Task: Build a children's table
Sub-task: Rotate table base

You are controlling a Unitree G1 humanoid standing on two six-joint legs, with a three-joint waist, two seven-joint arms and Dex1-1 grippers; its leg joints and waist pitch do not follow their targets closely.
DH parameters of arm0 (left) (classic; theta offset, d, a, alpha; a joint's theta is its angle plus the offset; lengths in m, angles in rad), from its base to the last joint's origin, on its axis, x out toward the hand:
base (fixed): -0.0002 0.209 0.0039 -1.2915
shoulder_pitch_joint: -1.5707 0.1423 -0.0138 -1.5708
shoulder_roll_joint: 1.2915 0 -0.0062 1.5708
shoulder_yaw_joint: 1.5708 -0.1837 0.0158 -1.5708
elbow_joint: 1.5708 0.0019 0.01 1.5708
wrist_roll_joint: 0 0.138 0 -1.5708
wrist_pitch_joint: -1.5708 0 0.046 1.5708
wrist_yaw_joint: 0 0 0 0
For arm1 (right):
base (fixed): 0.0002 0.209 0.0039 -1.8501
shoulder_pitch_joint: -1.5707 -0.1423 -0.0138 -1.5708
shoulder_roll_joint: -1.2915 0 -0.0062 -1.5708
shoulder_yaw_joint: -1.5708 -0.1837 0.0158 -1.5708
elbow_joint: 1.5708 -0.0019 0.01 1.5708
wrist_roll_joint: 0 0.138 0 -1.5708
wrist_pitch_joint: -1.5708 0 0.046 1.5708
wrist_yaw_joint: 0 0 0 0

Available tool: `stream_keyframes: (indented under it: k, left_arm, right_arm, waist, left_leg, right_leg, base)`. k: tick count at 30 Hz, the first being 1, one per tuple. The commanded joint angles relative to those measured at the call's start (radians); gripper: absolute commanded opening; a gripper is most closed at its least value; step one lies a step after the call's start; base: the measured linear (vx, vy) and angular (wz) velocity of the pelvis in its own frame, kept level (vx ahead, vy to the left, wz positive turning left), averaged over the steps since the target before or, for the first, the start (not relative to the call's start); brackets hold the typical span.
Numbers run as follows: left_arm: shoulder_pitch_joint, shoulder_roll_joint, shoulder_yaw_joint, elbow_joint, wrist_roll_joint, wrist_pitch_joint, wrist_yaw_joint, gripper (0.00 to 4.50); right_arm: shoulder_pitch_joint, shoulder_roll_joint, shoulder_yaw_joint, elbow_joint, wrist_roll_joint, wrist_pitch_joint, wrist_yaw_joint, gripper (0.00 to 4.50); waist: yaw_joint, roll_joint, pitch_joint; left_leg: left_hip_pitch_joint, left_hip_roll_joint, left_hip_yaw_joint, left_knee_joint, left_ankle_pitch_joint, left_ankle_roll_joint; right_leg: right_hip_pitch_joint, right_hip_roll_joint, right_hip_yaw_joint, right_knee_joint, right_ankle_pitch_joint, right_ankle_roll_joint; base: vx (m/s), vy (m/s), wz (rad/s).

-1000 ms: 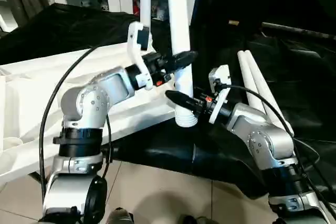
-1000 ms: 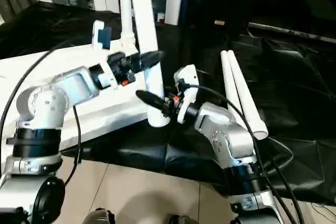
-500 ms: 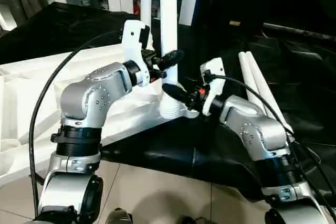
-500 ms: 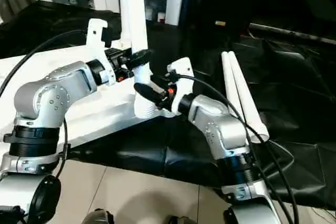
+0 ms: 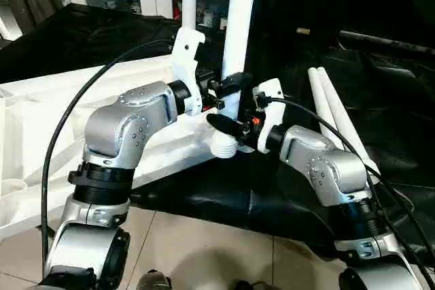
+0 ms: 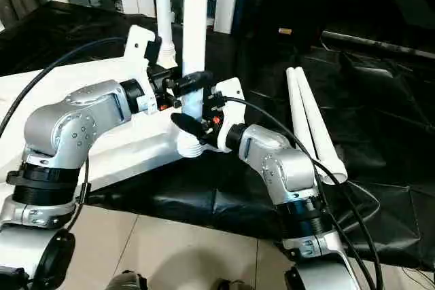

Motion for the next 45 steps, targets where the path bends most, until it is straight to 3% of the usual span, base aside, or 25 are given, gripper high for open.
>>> stream_keyframes:
  k: [1, 12, 19, 20, 25, 28, 31, 34, 36, 37, 39, 40, 41, 42, 43, 45]
  left_arm:
    - [0.000, 0.001, -0.018, -0.035, -0.005, -0.002, -0.030, 1.86]
    - [0.000, 0.006, -0.026, -0.031, -0.017, 0.004, -0.056, 1.86]
    - [-0.003, 0.006, -0.028, -0.024, -0.018, -0.014, -0.066, 1.86]
    - [-0.003, 0.009, -0.031, -0.024, -0.012, -0.022, -0.066, 2.42]
    - [0.000, 0.001, -0.008, -0.027, -0.047, -0.001, -0.078, 2.78]
    - [0.001, -0.021, 0.022, -0.013, -0.037, -0.063, -0.048, 3.01]
    - [-0.012, -0.071, 0.093, 0.024, -0.032, -0.206, 0.001, 3.36]
    - [-0.043, -0.132, 0.220, 0.057, -0.119, -0.262, 0.052, 3.39]
    - [-0.043, -0.127, 0.243, 0.046, -0.135, -0.257, 0.045, 3.39]
    - [-0.024, -0.086, 0.200, 0.037, -0.100, -0.225, 0.015, 3.39]
    - [0.029, 0.022, 0.046, 0.031, 0.047, -0.242, -0.057, 3.39]
    - [0.071, 0.105, -0.083, 0.041, 0.161, -0.292, -0.124, 3.39]
    - [0.071, 0.105, -0.083, 0.041, 0.161, -0.292, -0.124, 3.39]
    - [0.115, 0.167, -0.188, 0.063, 0.248, -0.341, -0.187, 3.39]
    - [0.134, 0.188, -0.229, 0.072, 0.274, -0.351, -0.216, 3.39]
    - [0.148, 0.196, -0.248, 0.083, 0.280, -0.358, -0.240, 3.39]
  right_arm:
    - [-0.011, -0.013, -0.012, 0.008, -0.005, 0.012, -0.008, 2.99]
    - [-0.003, -0.018, -0.011, 0.005, -0.006, 0.013, 0.011, 1.98]
    - [0.004, -0.020, -0.017, 0.010, -0.008, 0.001, 0.012, 1.89]
    - [0.004, -0.020, -0.020, 0.013, -0.010, -0.004, 0.009, 1.89]
    - [-0.002, -0.015, -0.043, 0.030, -0.013, -0.031, -0.008, 1.89]
    - [-0.009, -0.002, -0.073, 0.047, -0.007, -0.061, -0.028, 1.89]
    - [-0.023, 0.019, -0.126, 0.073, 0.007, -0.108, -0.071, 1.88]
    - [-0.044, 0.032, -0.185, 0.110, 0.015, -0.162, -0.134, 1.88]
    - [-0.059, 0.026, -0.209, 0.143, 0.002, -0.192, -0.175, 1.88]
    - [-0.063, 0.014, -0.203, 0.164, -0.020, -0.213, -0.185, 1.88]
    - [-0.065, -0.015, -0.177, 0.202, -0.074, -0.251, -0.184, 1.88]
    - [-0.066, -0.028, -0.164, 0.221, -0.098, -0.268, -0.176, 1.88]
    - [-0.066, -0.028, -0.164, 0.221, -0.098, -0.268, -0.176, 1.88]
    - [-0.070, -0.031, -0.168, 0.239, -0.100, -0.274, -0.164, 1.88]
    - [-0.073, -0.035, -0.167, 0.246, -0.103, -0.278, -0.158, 1.88]
    - [-0.076, -0.037, -0.166, 0.249, -0.105, -0.279, -0.152, 1.88]
  waist:
    - [0.002, 0.010, -0.104]
    - [0.003, 0.015, -0.105]
    - [0.003, 0.016, -0.105]
    - [0.003, 0.015, -0.105]
    - [0.003, 0.013, -0.106]
    - [0.005, 0.014, -0.105]
    - [0.006, 0.010, -0.106]
    - [0.006, 0.008, -0.107]
    - [0.002, 0.011, -0.108]
    - [0.000, 0.010, -0.107]
    - [-0.002, 0.012, -0.108]
    - [-0.002, 0.010, -0.106]
    - [-0.006, 0.011, -0.104]
    - [-0.005, 0.010, -0.105]
    - [-0.006, 0.009, -0.109]
    - [-0.004, 0.014, -0.112]
  left_leg:
    - [0.018, -0.023, 0.012, -0.060, -0.299, -0.051]
    - [0.019, -0.023, 0.012, -0.060, -0.304, -0.056]
    - [0.019, -0.023, 0.011, -0.060, -0.308, -0.056]
    - [0.019, -0.023, 0.011, -0.060, -0.306, -0.056]
    - [0.018, -0.024, 0.012, -0.059, -0.299, -0.055]
    - [0.021, -0.023, 0.013, -0.058, -0.303, -0.054]
    - [0.016, -0.025, 0.013, -0.058, -0.303, -0.053]
    - [0.016, -0.026, 0.014, -0.055, -0.302, -0.053]
    - [0.018, -0.028, 0.014, -0.054, -0.305, -0.053]
    - [0.019, -0.028, 0.014, -0.054, -0.308, -0.052]
    - [0.020, -0.025, 0.010, -0.058, -0.308, -0.050]
    - [0.020, -0.024, 0.010, -0.063, -0.303, -0.042]
    - [0.020, -0.024, 0.013, -0.063, -0.302, -0.044]
    - [0.019, -0.026, 0.014, -0.061, -0.297, -0.049]
    - [0.020, -0.024, 0.015, -0.062, -0.293, -0.047]
    - [0.021, -0.022, 0.015, -0.062, -0.289, -0.051]
  right_leg:
    - [0.058, -0.040, 0.025, -0.081, -0.403, -0.070]
    - [0.061, -0.039, 0.025, -0.077, -0.378, -0.088]
    - [0.061, -0.039, 0.025, -0.078, -0.379, -0.089]
    - [0.061, -0.039, 0.025, -0.077, -0.377, -0.090]
    - [0.062, -0.039, 0.025, -0.075, -0.362, -0.102]
    - [0.059, -0.040, 0.025, -0.079, -0.370, -0.101]
    - [0.063, -0.041, 0.024, -0.081, -0.379, -0.090]
    - [0.063, -0.042, 0.023, -0.082, -0.396, -0.087]
    - [0.060, -0.039, 0.021, -0.079, -0.400, -0.083]
    - [0.058, -0.037, 0.020, -0.080, -0.404, -0.080]
    - [0.057, -0.037, 0.019, -0.078, -0.410, -0.061]
    - [0.055, -0.035, 0.022, -0.083, -0.430, -0.026]
    - [0.053, -0.034, 0.025, -0.081, -0.428, -0.027]
    - [0.054, -0.035, 0.025, -0.080, -0.425, -0.029]
    - [0.053, -0.036, 0.028, -0.080, -0.418, -0.033]
    - [0.053, -0.039, 0.029, -0.075, -0.384, -0.063]
  base:
    - [0.000, 0.000, 0.00]
    - [0.000, 0.000, 0.00]
    - [0.000, 0.000, 0.00]
    - [0.000, 0.000, 0.00]
    - [0.000, 0.000, 0.00]
    - [0.000, 0.000, 0.00]
    - [0.000, 0.000, 0.00]
    - [0.000, 0.000, 0.00]
    - [0.000, 0.000, 0.00]
    - [0.000, 0.000, 0.00]
    - [0.000, 0.000, 0.00]
    - [0.000, 0.000, 0.00]
    - [0.000, 0.000, 0.00]
    - [0.000, 0.000, 0.00]
    - [0.000, 0.000, 0.00]
    - [0.000, 0.000, 0.00]
